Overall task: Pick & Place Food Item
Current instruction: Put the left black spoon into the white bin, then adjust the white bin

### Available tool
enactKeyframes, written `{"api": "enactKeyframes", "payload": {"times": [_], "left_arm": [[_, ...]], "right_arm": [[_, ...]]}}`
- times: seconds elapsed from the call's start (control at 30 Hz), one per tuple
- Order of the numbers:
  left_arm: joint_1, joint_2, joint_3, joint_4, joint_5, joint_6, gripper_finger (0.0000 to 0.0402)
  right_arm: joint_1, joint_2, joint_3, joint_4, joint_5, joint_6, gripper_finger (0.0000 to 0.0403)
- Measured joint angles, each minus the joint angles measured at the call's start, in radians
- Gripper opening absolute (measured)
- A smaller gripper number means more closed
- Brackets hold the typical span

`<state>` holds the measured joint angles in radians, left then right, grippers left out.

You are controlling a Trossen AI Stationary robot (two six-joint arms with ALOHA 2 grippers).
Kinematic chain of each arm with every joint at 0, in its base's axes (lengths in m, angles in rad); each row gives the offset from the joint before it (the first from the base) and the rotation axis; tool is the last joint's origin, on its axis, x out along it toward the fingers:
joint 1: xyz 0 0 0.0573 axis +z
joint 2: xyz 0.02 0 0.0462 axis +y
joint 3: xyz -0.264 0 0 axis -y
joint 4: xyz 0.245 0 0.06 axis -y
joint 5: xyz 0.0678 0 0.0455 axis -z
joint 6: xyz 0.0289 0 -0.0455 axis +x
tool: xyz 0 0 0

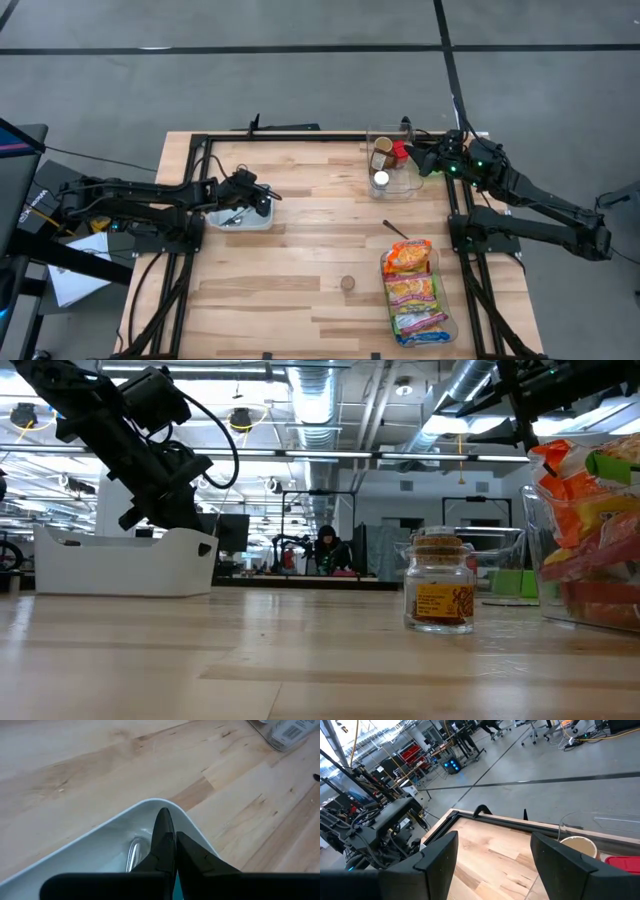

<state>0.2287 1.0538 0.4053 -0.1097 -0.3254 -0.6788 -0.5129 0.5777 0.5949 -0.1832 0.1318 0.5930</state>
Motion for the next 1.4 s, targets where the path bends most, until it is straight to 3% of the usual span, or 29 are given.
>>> {"api": "enactKeyframes", "payload": {"times": [0.4,0.93,1.07,1.27,1.4], "left_arm": [[0.000,0.000,0.000,0.031,0.021,0.012,0.0011],[-0.007,0.000,0.000,0.045,0.036,0.027,0.0098],[-0.015,0.000,0.000,0.044,0.036,0.025,0.0083],[-0.016,0.000,0.000,0.061,0.080,0.026,0.0010],[-0.022,0.000,0.000,0.108,0.089,0.027,0.0006]], "right_arm": [[0.000,0.000,0.000,0.000,0.000,0.000,0.0244],[0.000,0.000,0.000,0.000,0.000,-0.001,0.0244],[0.000,0.000,0.000,0.000,-0.001,-0.006,0.0244],[0.000,0.000,0.000,0.000,-0.001,-0.009,0.0244],[0.000,0.000,0.000,-0.005,-0.002,-0.017,0.0244]]}}
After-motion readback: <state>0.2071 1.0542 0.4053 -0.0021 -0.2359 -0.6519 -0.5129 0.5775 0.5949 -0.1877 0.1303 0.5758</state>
